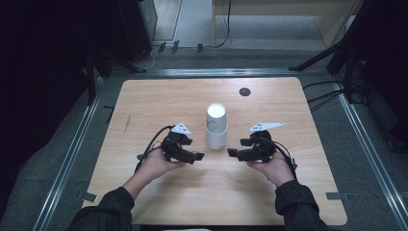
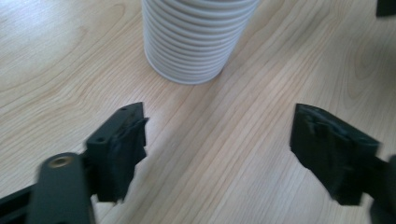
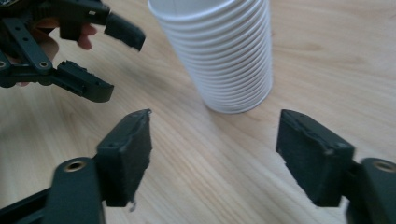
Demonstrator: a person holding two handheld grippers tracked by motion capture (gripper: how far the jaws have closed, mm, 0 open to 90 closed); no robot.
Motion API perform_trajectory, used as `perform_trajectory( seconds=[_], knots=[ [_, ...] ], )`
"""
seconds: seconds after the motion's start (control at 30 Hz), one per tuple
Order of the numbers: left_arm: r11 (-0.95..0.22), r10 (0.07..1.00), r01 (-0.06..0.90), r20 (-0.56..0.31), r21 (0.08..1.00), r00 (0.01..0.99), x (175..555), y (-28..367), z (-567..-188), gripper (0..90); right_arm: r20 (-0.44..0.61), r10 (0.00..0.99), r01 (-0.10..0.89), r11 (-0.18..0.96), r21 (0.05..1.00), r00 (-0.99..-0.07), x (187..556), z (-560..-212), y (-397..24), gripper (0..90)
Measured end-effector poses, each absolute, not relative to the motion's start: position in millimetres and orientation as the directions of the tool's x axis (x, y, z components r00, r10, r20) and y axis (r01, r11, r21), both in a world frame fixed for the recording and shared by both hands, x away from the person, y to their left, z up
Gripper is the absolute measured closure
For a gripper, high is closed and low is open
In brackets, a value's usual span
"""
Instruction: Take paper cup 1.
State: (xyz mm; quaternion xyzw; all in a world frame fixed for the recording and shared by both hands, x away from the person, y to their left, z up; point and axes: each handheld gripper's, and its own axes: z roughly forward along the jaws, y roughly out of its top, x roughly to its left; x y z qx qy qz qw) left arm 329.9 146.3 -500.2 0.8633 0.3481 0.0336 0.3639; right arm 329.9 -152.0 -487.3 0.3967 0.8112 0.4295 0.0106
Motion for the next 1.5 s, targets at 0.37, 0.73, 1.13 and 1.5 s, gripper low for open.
perform_trajectory(
  seconds=[0.37, 0.73, 1.13, 1.5],
  knots=[
    [-0.5, 0.602, 0.585, -0.23, 0.638, 0.765, 331, 152, -499, 29.2, 0.197, 0.677, 0.564, 0.378, 0.734, -0.71, 329, -489, -158, 38.7],
    [-0.532, 0.587, 0.577, -0.222, 0.62, 0.779, 327, 149, -494, 33.1, 0.174, 0.623, 0.517, 0.426, 0.743, -0.762, 328, -478, -155, 28.8],
    [-0.528, 0.568, 0.568, -0.235, 0.631, 0.789, 326, 155, -490, 33.3, 0.179, 0.608, 0.524, 0.457, 0.718, -0.774, 329, -469, -157, 27.7],
    [-0.543, 0.548, 0.538, -0.213, 0.645, 0.809, 322, 159, -487, 33.3, 0.14, 0.591, 0.485, 0.476, 0.734, -0.794, 331, -448, -161, 33.0]
  ],
)
